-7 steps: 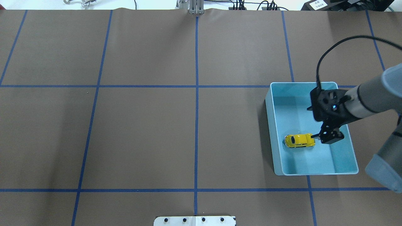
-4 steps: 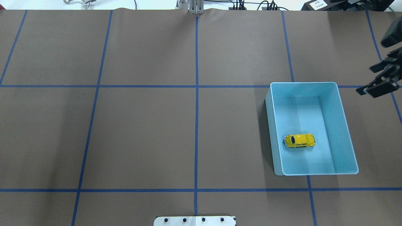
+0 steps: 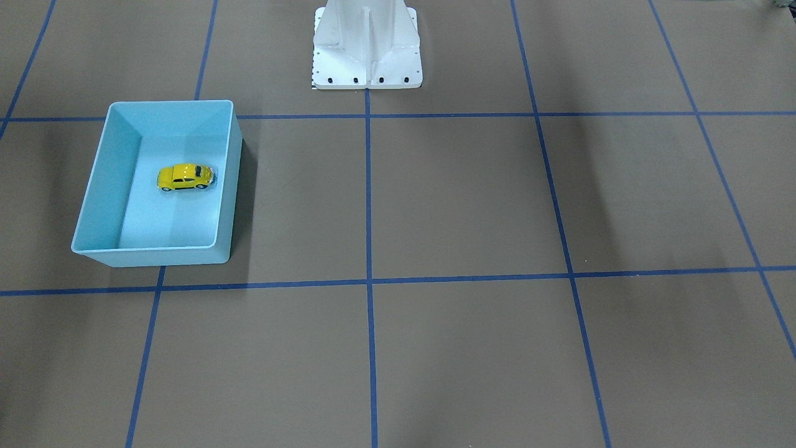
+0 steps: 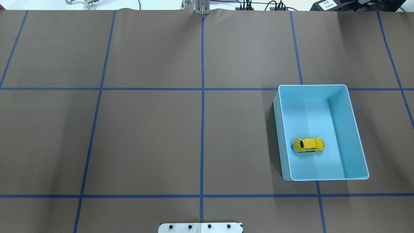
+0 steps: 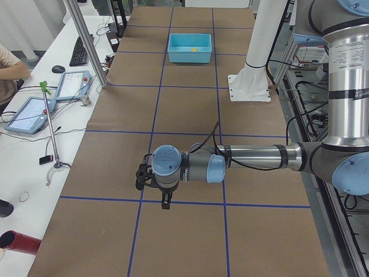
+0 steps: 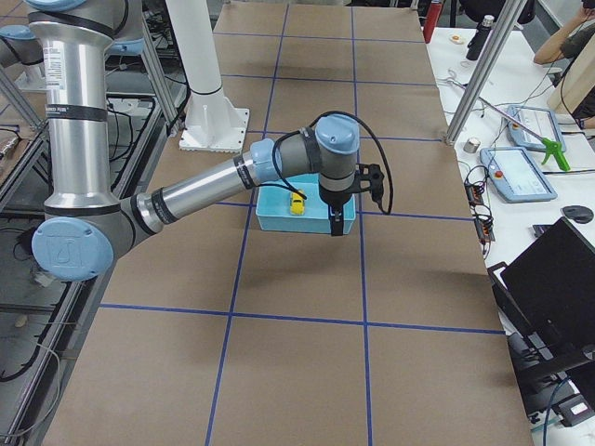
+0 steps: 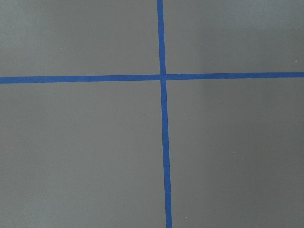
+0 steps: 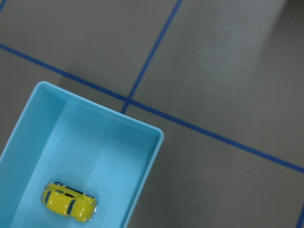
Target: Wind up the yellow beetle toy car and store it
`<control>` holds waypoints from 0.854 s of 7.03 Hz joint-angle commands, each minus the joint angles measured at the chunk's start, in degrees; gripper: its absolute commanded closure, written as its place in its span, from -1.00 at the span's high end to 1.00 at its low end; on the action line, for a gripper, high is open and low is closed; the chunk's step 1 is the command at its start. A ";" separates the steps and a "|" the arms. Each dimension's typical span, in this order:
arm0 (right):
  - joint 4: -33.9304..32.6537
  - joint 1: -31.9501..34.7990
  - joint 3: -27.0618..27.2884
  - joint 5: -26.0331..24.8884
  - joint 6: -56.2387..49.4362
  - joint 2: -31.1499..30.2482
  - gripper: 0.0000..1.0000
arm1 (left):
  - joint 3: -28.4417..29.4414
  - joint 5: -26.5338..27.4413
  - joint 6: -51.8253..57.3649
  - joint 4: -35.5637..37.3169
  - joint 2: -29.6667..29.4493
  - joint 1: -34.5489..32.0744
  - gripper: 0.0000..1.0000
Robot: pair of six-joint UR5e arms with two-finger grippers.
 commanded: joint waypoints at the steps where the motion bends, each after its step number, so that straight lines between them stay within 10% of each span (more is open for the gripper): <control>1: 3.69 2.22 -7.79 -0.04 -0.81 -3.33 1.00 | 0.00 0.00 0.02 0.00 -0.03 0.01 1.00; 6: 9.75 1.43 -13.41 -0.57 -0.55 -3.53 1.00 | 0.00 0.00 0.02 0.00 -0.03 0.01 1.00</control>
